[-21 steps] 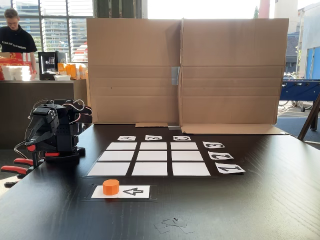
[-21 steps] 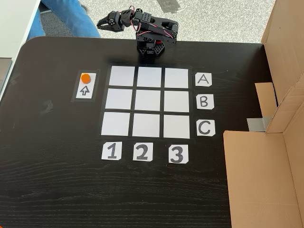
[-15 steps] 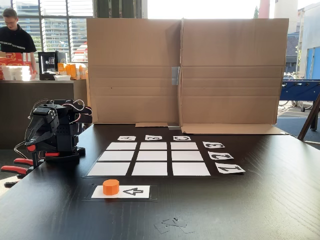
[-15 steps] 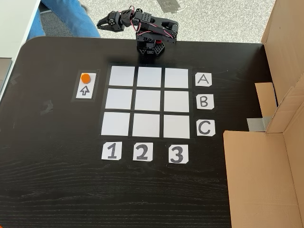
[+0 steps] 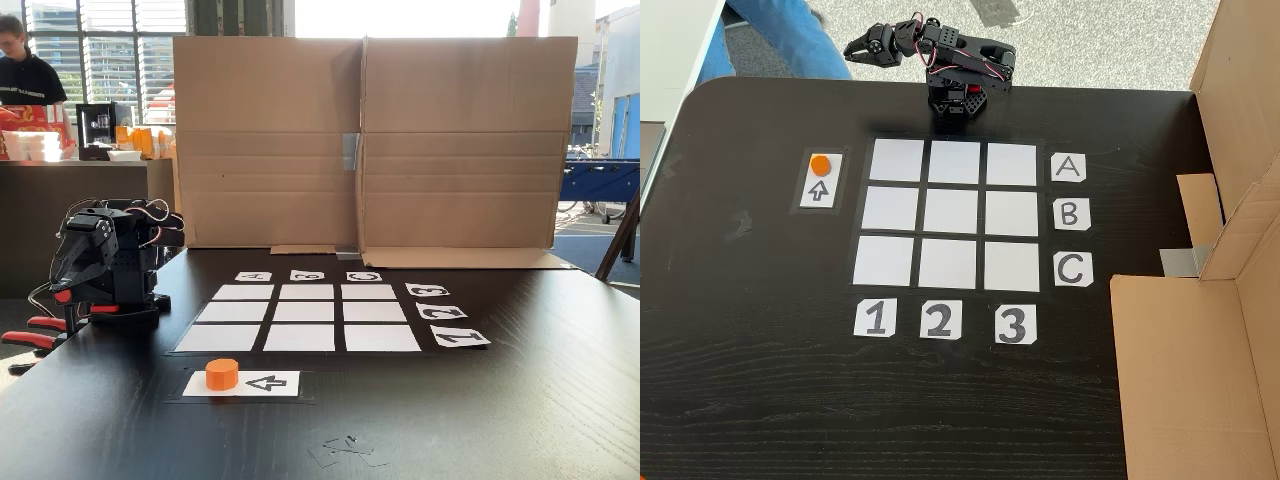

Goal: Pick up the round, orange token and place it in the grid on square A3.

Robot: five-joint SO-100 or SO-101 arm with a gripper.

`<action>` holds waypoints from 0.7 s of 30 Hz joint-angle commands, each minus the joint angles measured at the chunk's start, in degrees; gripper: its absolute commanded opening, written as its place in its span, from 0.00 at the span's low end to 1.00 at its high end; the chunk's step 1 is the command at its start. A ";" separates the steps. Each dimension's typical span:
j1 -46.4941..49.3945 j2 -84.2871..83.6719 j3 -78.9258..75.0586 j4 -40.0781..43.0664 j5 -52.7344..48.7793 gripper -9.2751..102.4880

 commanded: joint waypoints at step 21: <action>-4.04 -34.89 -30.85 11.07 -0.88 0.10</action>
